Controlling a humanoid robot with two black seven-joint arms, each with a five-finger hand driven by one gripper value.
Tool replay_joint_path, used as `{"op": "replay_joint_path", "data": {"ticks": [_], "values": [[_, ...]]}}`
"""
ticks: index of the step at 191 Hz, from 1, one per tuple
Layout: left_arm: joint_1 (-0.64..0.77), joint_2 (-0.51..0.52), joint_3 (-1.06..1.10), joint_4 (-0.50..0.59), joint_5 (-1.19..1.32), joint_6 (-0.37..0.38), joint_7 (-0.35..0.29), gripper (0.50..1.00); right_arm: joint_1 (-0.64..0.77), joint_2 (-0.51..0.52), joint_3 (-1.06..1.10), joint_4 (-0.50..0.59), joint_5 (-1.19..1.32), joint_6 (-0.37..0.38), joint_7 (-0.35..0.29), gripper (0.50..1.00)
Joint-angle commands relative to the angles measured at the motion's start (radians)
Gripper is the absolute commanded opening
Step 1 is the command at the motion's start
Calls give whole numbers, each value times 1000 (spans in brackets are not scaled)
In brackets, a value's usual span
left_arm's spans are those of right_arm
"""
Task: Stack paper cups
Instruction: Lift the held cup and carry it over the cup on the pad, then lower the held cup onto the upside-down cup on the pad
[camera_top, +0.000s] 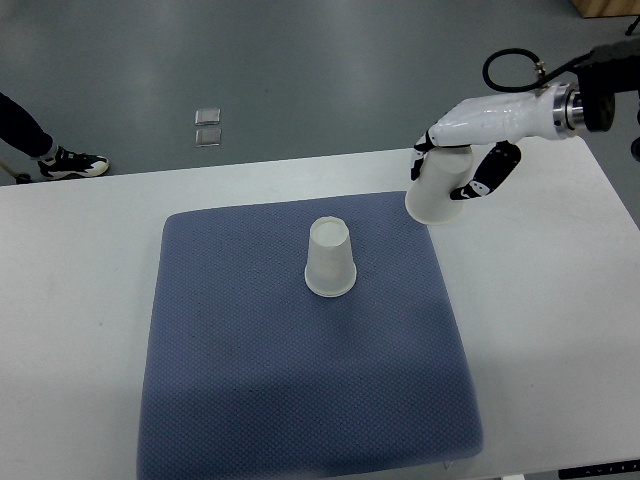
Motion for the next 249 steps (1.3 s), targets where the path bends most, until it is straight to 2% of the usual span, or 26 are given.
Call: {"op": "replay_joint_path", "data": {"ticks": [1, 33, 92, 249], "values": [[0, 0, 0, 0, 1, 0, 0, 1000, 60, 69, -3, 0, 33, 18, -1, 699], [0, 0, 0, 0, -1, 0, 0, 1000, 119, 156, -2, -3, 65, 64, -1, 699], [1, 0, 0, 0, 1, 0, 0, 1000, 88, 288, -2, -59, 76, 52, -6, 699], [1, 0, 0, 0, -1, 0, 0, 1000, 27, 331, -2, -138, 67, 41, -6, 701]]}}
